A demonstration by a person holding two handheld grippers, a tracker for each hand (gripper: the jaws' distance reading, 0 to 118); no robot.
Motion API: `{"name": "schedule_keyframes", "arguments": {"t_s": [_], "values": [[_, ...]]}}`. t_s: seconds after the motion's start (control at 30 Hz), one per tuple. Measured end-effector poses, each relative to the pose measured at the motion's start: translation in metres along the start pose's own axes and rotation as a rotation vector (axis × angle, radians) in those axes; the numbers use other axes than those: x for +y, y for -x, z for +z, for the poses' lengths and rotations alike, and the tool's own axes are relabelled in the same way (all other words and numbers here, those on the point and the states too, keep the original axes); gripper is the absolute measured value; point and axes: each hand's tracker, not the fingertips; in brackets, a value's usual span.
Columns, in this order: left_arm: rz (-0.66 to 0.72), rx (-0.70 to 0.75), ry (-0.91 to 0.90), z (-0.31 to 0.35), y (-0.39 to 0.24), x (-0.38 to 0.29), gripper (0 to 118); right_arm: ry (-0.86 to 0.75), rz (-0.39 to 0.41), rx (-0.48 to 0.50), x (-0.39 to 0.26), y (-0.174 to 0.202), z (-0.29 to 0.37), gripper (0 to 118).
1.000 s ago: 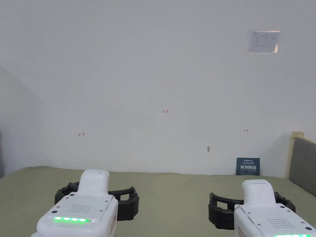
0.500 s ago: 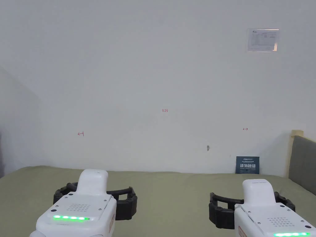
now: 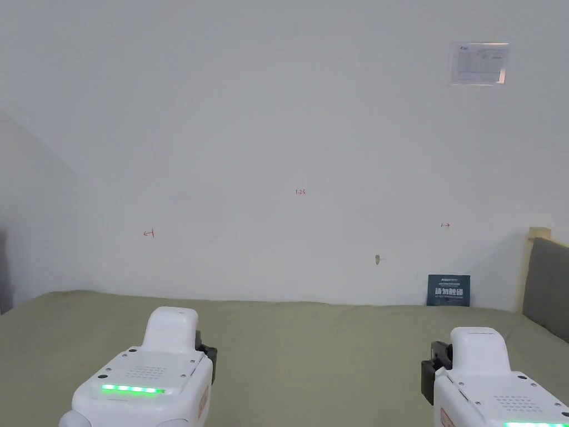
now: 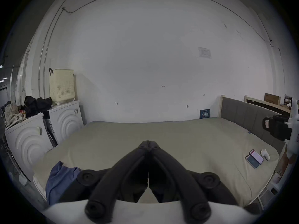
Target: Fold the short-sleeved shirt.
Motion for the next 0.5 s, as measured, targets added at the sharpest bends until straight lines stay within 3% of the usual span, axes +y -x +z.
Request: {"name": "schedule_keyframes", "arguments": {"t_s": [0.27,0.5], "values": [[0.011,-0.018,0.008,-0.002,0.003,-0.001,0,0.017,0.002,0.001,-0.005,0.002,0.001,0],[0.029,0.024,0.021,-0.006,0.032,-0.005,0,0.037,0.037,0.028,-0.009,0.025,-0.013,0]]}}
